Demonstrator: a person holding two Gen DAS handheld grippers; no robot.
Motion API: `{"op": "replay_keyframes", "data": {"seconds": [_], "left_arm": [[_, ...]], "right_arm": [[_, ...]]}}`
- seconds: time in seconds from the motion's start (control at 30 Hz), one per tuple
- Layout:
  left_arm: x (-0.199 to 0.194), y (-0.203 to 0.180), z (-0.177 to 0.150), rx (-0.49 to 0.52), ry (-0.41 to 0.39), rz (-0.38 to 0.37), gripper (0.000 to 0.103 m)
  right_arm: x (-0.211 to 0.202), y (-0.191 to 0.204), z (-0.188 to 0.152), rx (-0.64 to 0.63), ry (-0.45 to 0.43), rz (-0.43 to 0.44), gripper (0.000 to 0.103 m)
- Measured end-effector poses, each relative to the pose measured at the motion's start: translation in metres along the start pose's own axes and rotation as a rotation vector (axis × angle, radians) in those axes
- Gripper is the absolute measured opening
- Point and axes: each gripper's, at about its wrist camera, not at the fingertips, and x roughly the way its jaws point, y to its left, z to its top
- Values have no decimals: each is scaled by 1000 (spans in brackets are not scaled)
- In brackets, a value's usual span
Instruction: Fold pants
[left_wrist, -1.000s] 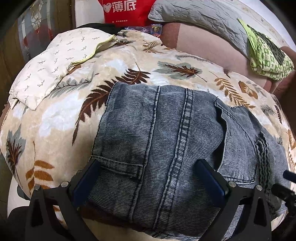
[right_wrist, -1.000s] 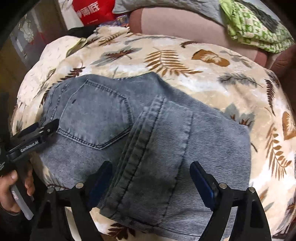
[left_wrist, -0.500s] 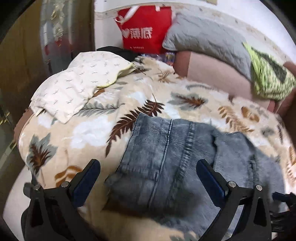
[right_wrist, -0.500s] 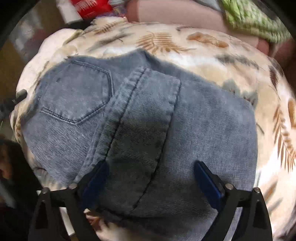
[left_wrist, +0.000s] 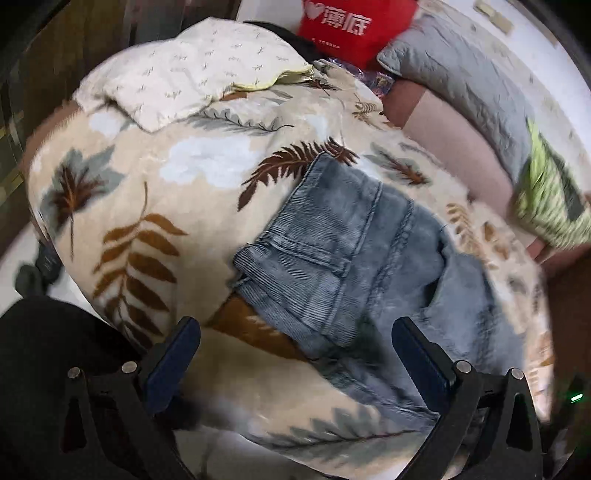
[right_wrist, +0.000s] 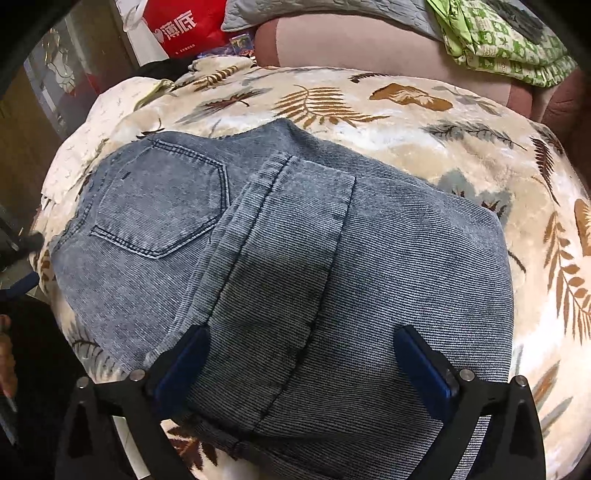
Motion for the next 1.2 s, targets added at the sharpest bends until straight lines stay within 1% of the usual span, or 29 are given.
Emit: {"op": "replay_keyframes", "data": {"seconds": [0.07, 0.33, 0.5, 0.63, 0.9, 1.0, 1.2], "left_arm": [[6, -1, -2, 22, 18, 5, 103], [16, 3, -1, 41, 59, -14, 103], [23, -1, -1, 63, 73, -20, 103], [29, 0, -2, 69, 100, -28, 103], [35, 1, -4, 73, 110, -41, 103], [36, 3, -3, 57, 117, -52, 103], [33, 6, -7, 42, 97, -57, 103]], "right_arm": [[-1, 2, 0, 2, 8, -3, 102], [6, 2, 9, 15, 59, -15, 102], [8, 4, 10, 20, 76, -20, 103], [9, 4, 10, 22, 84, -22, 103], [13, 5, 16, 25, 119, -24, 103], [14, 5, 17, 26, 117, -22, 103], [13, 5, 14, 23, 102, -16, 103]]}}
